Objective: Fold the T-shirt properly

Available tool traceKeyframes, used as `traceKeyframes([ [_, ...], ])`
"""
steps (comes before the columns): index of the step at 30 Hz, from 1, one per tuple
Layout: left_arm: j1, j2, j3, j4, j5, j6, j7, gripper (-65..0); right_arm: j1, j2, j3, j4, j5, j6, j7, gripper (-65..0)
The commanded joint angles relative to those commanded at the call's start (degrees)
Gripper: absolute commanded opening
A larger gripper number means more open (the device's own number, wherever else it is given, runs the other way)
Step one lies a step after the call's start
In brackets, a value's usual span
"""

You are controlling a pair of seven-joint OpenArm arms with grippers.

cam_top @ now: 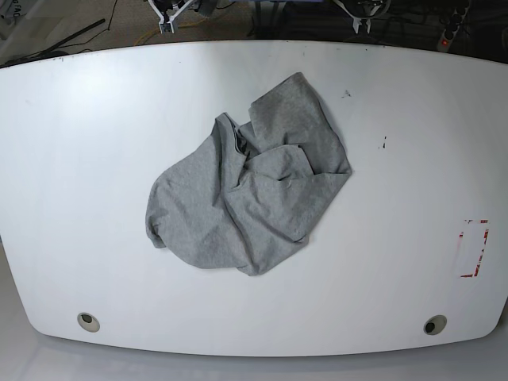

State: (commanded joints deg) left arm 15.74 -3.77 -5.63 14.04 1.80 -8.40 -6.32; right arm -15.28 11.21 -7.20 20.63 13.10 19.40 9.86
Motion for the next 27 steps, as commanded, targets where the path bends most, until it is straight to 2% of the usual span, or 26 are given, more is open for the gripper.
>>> traceKeyframes([
  [1, -3.65, 0.48, -3.3, -0.28, 0.62, -0.08, 5.58, -28.1, 2.31, -1.85, -0.31, -0.72, 0.04, 0.43, -1.2, -35.2],
  [9, -3.65, 0.48, -3.3, -0.11, 0.62, -0.08, 5.49, -28.1, 2.31, -1.94, -0.23, -0.63, -3.47, 0.43, -1.2, -35.4],
  [18, -3.39, 0.48, -3.3, -0.02, 0.53, -0.08, 5.49, -28.1, 1.61, -1.94, -0.05, -0.1, -3.39, 0.43, -1.2, -35.8],
  [23, -2.77, 0.48, -3.3, 2.36, 0.53, -0.08, 5.49, -28.2, -2.43, -1.76, -0.05, 7.02, -3.39, 0.43, -1.2, -35.8],
  [27, 1.98, 0.39, -3.3, 10.09, 0.53, -0.08, 5.84, -28.2, -5.6, -1.76, -0.05, 11.5, -3.3, 0.43, -1.47, -35.8],
])
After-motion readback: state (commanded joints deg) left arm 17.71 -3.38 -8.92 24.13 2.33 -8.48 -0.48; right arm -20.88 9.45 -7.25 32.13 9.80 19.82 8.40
